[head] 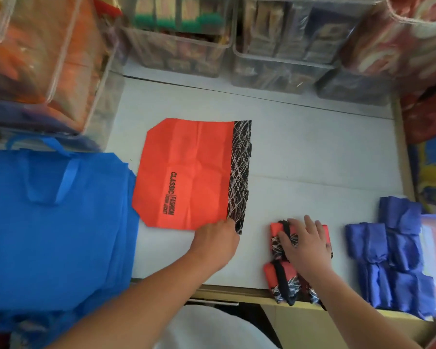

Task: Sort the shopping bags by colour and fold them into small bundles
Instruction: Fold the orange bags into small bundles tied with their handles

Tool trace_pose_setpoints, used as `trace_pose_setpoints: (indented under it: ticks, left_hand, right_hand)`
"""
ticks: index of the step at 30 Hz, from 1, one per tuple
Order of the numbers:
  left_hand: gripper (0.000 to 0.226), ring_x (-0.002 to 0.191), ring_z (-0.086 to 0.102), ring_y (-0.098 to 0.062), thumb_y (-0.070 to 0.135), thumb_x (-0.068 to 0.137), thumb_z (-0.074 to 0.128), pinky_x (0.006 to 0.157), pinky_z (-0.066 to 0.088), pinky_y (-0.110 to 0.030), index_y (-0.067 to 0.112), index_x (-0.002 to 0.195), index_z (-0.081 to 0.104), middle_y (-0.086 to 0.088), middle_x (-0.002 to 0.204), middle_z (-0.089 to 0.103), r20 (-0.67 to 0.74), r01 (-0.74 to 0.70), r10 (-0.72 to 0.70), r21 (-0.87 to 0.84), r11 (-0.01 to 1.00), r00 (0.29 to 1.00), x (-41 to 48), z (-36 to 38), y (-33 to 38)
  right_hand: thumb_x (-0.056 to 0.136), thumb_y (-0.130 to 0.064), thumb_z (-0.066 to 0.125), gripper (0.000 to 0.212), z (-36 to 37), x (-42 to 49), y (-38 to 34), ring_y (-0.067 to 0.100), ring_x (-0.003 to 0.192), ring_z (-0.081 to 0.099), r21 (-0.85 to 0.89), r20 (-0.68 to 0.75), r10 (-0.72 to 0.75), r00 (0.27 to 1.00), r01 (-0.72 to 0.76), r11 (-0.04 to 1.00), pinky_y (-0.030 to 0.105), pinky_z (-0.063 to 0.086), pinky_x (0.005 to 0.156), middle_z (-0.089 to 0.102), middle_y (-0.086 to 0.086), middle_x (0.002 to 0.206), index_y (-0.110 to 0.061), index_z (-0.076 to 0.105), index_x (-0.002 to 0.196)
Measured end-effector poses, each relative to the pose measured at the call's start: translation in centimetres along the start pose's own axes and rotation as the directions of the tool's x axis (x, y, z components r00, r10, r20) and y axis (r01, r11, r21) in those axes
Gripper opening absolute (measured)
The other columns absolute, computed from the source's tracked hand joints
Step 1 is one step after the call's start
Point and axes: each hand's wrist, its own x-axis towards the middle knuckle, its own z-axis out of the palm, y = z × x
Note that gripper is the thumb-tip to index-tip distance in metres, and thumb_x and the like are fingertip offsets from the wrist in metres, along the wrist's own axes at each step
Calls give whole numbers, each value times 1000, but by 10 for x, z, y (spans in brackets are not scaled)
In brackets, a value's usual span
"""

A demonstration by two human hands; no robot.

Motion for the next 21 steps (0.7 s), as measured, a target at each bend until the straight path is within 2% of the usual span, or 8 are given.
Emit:
trace_pose_setpoints:
  ticks: [2, 5, 9, 11, 14, 16, 18, 21]
  left_hand:
    - [21, 91, 68, -37, 25, 103, 40, 63, 36, -35, 13, 104, 57, -12, 99, 70, 41, 102, -103, 26, 994, 994, -3, 10, 20]
    - [23, 89, 68, -37, 27, 105, 38, 63, 37, -37, 14, 102, 56, -12, 95, 70, -48, 182, -186, -77, 980, 981, 7, 23, 40]
    - [20, 90, 65, -39, 28, 105, 46, 69, 43, -40, 11, 107, 57, -15, 94, 70, -119, 115, -185, -439, 891, 976, 35, 22, 44]
    - [21, 98, 65, -34, 27, 103, 52, 78, 47, -39, 12, 117, 60, -12, 106, 71, -140, 77, -165, -487, 870, 976, 39, 14, 29]
    - [24, 100, 63, -32, 28, 96, 52, 85, 49, -40, 11, 107, 65, -8, 107, 67, -278, 34, -165, -422, 906, 946, 23, 1, -16]
    - [34, 106, 59, -33, 36, 92, 42, 91, 49, -42, 11, 99, 64, -6, 108, 64, -302, 75, -156, -264, 962, 940, 5, -1, -59]
    - [53, 131, 50, -35, 49, 91, 33, 110, 40, -47, 12, 112, 65, -10, 131, 61, -201, 187, -198, -77, 979, 959, -13, 1, -98]
    - [73, 156, 14, -29, 63, 94, 27, 126, 13, -50, 14, 146, 46, -11, 164, 32, 2, 247, -247, 7, 969, 969, -33, 11, -123]
  right_hand:
    - [98, -63, 44, 60, -4, 1, 7, 24, 157, 0, 0, 10, -38, 999, 38, 999, 62, 11, 122, 13, -1, 170, -46, 31, 154]
    - [100, -63, 41, 64, -9, -2, 14, 24, 158, -2, 3, -58, -167, 984, 167, 986, 57, 4, 123, 11, 0, 171, -45, 23, 158]
    - [98, -40, 62, 56, -12, -9, 15, 37, 153, 22, 133, -230, -337, 913, 373, 918, 55, 21, 120, 37, 14, 161, -28, 48, 151]
    - [96, -26, 69, 48, -9, -14, 11, 42, 148, 33, 162, -296, -389, 872, 448, 879, 57, 30, 117, 46, 18, 154, -18, 59, 142]
    - [99, -26, 64, 43, -6, -22, -17, 34, 148, 35, 245, -219, -430, 876, 476, 845, 45, 28, 119, 47, 11, 154, -15, 61, 140]
    - [102, -34, 59, 44, 0, -27, -45, 25, 150, 33, 286, -142, -462, 876, 483, 828, 38, 28, 118, 46, 4, 156, -19, 58, 143]
    - [102, -38, 56, 45, 12, -31, -77, 22, 149, 34, 295, -111, -500, 859, 509, 809, 36, 29, 118, 46, 3, 156, -20, 57, 144]
    - [102, -40, 56, 47, 36, -36, -123, 24, 148, 35, 311, -53, -530, 847, 518, 797, 36, 31, 118, 47, 6, 155, -21, 56, 145]
